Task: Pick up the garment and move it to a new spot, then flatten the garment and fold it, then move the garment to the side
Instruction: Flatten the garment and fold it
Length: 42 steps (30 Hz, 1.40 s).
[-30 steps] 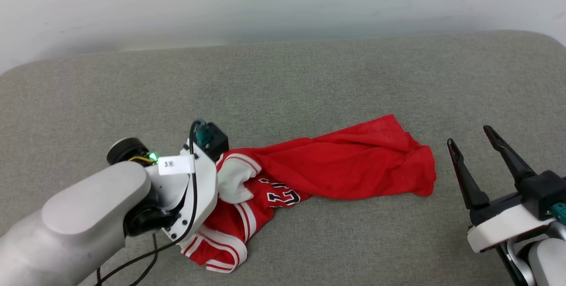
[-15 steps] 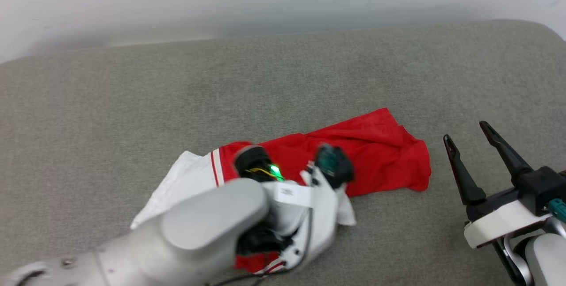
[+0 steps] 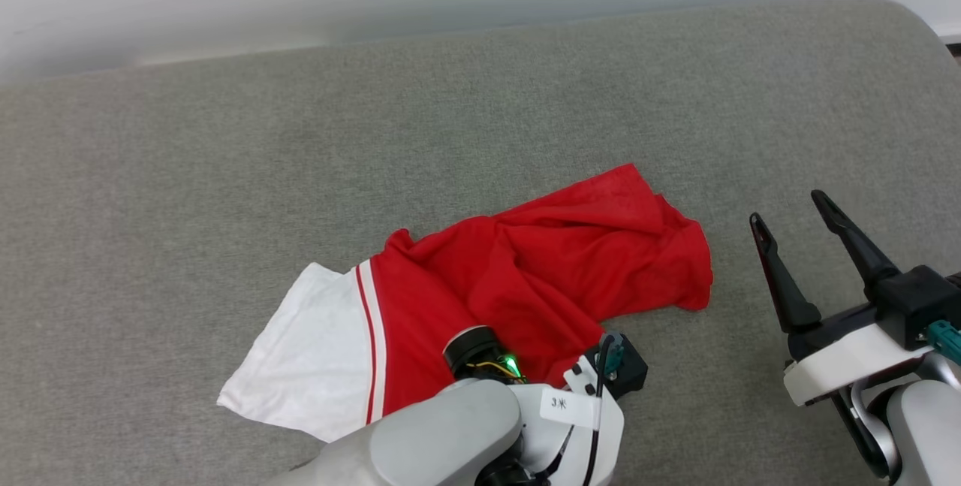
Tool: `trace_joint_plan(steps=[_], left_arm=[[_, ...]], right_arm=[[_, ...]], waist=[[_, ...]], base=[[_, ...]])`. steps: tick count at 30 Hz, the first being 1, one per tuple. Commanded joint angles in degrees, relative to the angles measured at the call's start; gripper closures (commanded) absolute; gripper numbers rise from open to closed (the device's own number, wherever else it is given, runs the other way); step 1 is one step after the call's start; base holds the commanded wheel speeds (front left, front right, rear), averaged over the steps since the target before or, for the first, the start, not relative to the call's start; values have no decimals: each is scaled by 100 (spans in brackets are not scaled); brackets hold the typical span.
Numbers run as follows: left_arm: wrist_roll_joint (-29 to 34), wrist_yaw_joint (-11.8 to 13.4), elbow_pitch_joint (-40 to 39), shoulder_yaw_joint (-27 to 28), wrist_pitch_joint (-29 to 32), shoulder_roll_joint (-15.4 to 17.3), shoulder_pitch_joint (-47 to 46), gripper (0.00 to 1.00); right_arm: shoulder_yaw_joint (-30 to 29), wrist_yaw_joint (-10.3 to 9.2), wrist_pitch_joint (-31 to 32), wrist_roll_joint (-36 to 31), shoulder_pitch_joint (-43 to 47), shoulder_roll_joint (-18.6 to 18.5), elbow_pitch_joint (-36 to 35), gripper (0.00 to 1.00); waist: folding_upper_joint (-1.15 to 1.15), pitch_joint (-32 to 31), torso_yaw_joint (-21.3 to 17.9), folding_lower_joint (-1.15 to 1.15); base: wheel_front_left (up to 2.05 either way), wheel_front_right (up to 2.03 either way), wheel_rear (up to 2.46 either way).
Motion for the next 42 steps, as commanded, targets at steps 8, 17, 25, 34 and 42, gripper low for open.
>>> trace_joint_plan(steps=[8,17,25,34,42], left_arm=[[136,-4,22,80,-1917,-113,-411,0],[615,845,-18,1000,-4038,532,-395,0],[847,2309,-410,1951,-5261,1610,431,0],[1429,3509,-1653,3316,-5399,2122,1957,0],[2064,3695,-2418,4334,-5400,1792,3235,0]], right_arm=[[-117,-4,-27,-8,136,-91,-2,0],[-285,-4,6,-4,345,-161,-185,0],[134,-4,708,238,181,-620,-711,0],[2392,-4,3453,1636,-570,-2164,-1921,0],[4114,-4,5157,2787,-1461,-2827,-2235,0]], waist=[[0,-409,318,0],[0,-754,663,0],[0,-880,858,0],[0,-782,917,0],[0,-560,1071,0]], base=[[0,0,0],[0,0,0],[0,0,0],[0,0,0],[0,0,0]])
